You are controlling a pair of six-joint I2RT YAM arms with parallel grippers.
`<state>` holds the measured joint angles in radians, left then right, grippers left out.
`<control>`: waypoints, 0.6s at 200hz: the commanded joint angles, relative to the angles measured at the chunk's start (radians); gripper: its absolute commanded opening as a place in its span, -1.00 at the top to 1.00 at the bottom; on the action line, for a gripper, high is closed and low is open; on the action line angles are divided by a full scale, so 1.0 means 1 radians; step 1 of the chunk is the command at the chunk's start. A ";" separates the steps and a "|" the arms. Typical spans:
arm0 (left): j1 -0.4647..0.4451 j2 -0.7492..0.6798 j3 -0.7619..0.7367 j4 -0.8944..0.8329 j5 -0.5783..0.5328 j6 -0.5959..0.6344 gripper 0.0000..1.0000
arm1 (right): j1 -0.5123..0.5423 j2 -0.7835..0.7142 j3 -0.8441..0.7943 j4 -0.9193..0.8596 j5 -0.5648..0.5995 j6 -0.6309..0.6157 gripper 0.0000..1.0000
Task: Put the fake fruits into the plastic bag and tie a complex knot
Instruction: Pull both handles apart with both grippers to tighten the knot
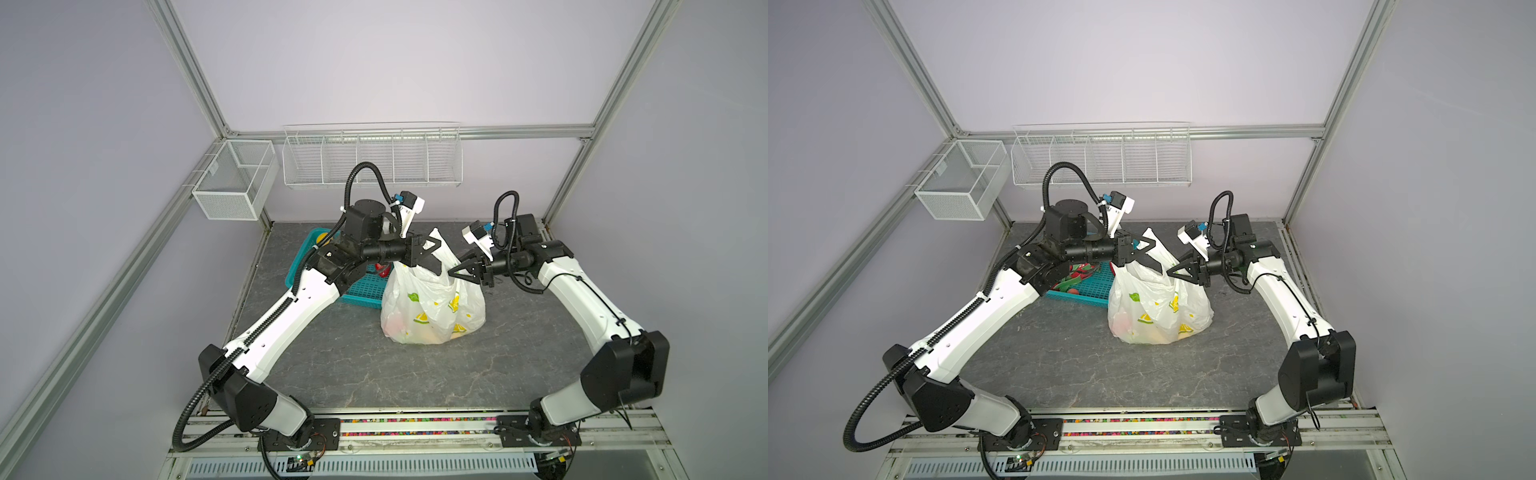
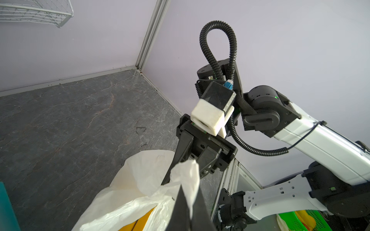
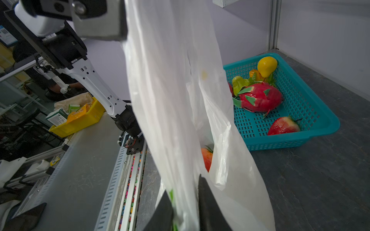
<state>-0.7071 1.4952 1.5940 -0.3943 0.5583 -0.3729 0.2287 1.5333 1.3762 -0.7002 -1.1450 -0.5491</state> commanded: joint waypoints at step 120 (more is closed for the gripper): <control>0.004 -0.202 -0.189 0.211 0.052 0.105 -0.32 | -0.014 -0.115 -0.140 0.333 0.231 0.389 0.87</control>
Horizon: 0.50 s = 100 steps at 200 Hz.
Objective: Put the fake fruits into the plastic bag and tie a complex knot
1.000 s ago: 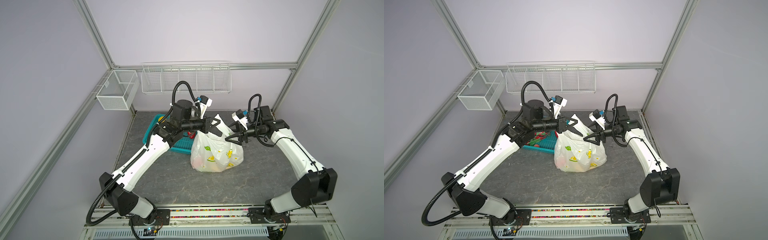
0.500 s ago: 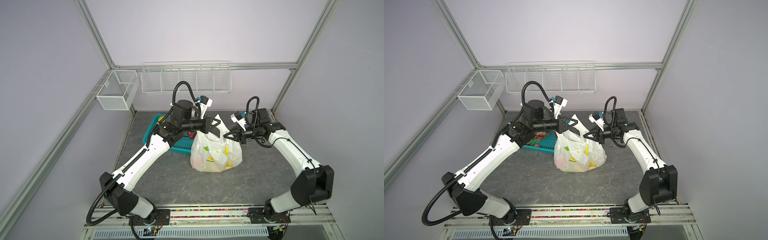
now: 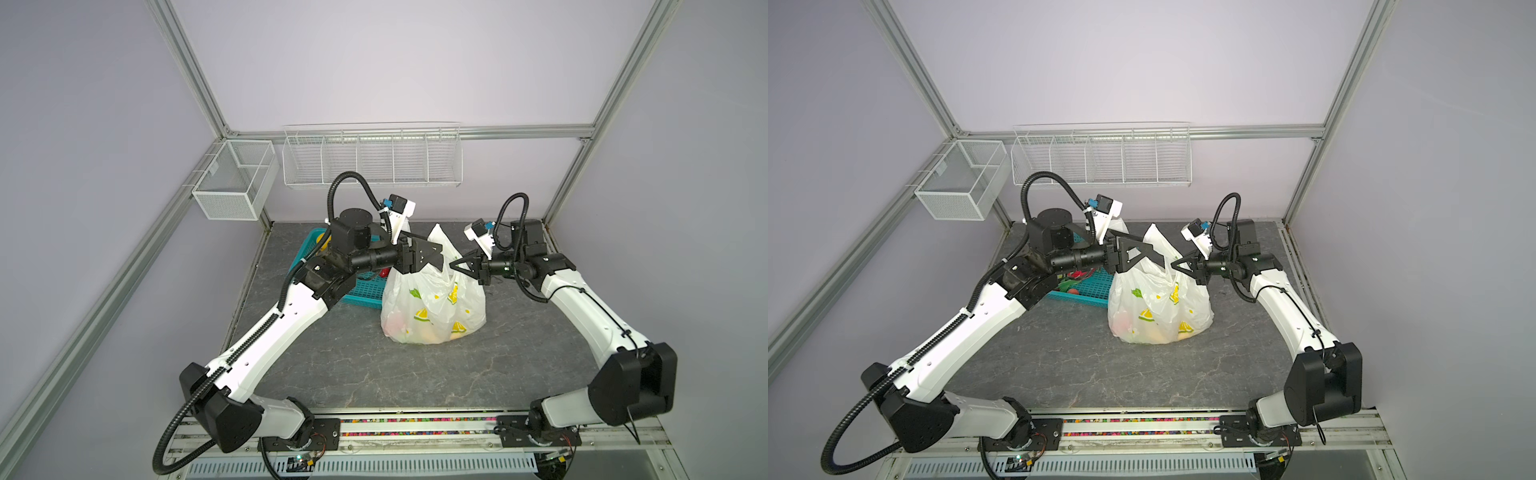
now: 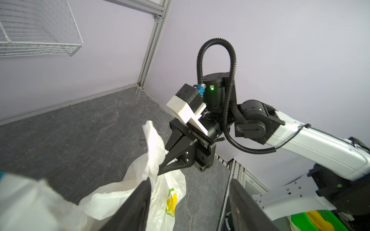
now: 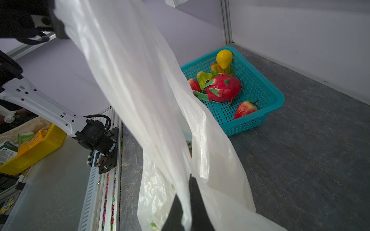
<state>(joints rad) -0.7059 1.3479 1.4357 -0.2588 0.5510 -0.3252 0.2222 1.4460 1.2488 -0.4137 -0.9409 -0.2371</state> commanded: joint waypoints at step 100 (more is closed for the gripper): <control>0.307 -0.355 -0.555 0.329 0.111 0.024 -0.55 | -0.007 -0.031 -0.015 0.081 0.057 0.163 0.87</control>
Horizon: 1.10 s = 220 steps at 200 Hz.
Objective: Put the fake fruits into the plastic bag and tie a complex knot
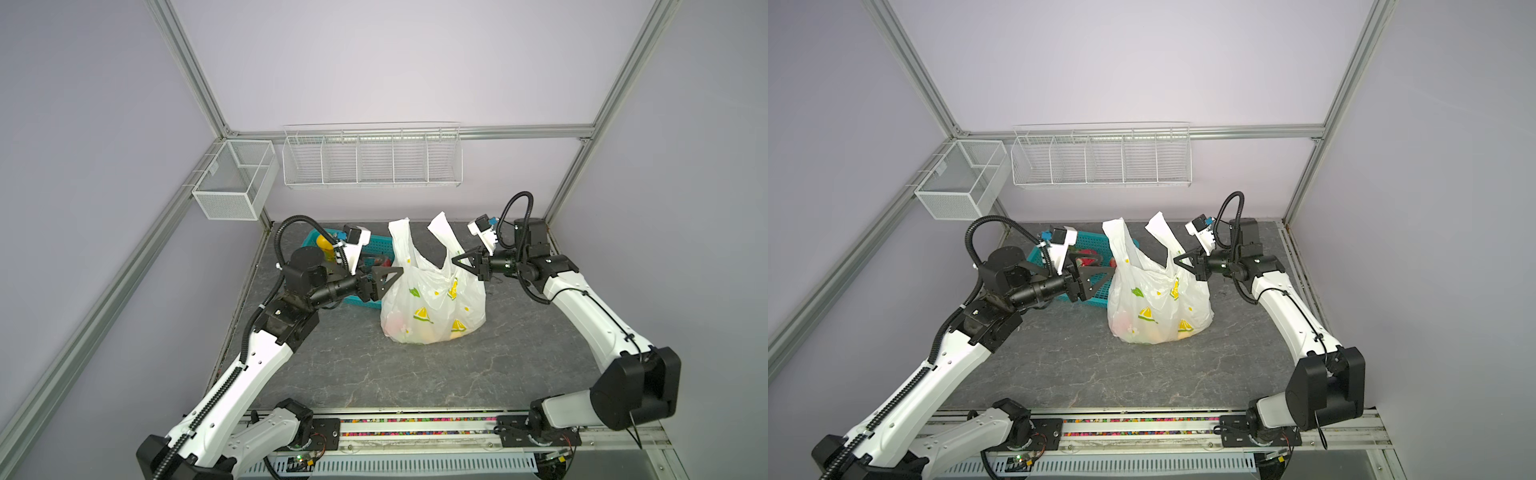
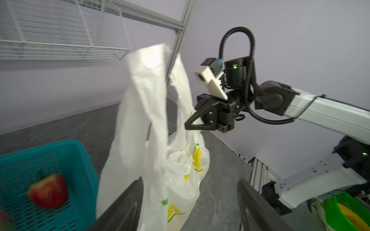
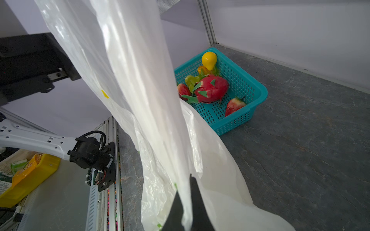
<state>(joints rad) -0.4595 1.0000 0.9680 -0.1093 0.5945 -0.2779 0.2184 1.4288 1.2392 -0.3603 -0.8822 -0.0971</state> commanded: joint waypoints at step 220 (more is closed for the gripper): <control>0.068 0.559 -0.042 1.127 0.392 -0.143 -0.26 | -0.004 -0.032 -0.006 -0.007 0.043 0.008 0.87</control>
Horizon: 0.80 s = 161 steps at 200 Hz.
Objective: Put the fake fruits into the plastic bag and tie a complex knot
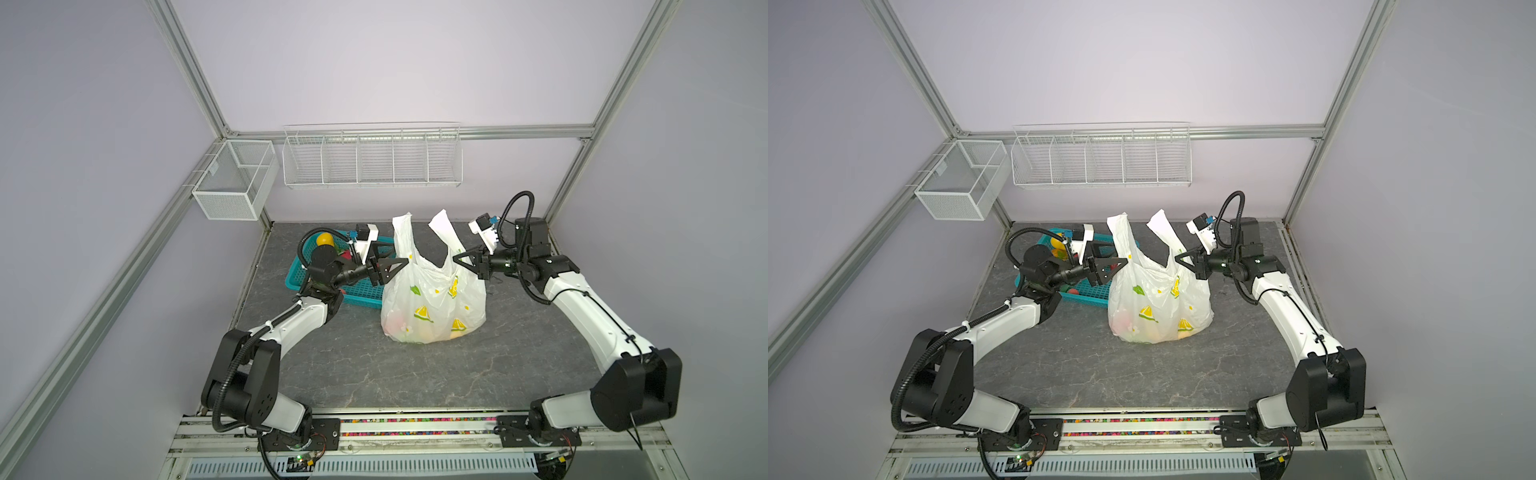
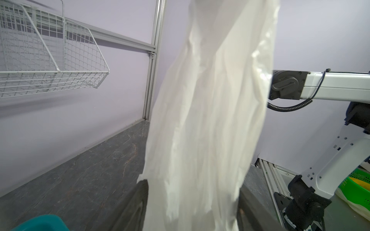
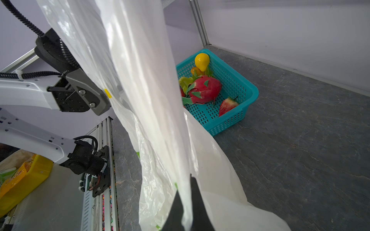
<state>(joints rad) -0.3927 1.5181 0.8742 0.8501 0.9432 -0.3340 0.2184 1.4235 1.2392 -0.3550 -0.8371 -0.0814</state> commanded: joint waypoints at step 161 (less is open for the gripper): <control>-0.001 0.091 0.206 -0.150 0.097 0.102 -0.70 | -0.004 -0.014 0.000 -0.030 0.009 -0.019 0.87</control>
<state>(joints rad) -0.4099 1.6150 1.0473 0.7628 1.0294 -0.3023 0.2184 1.4235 1.2392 -0.3649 -0.8303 -0.0822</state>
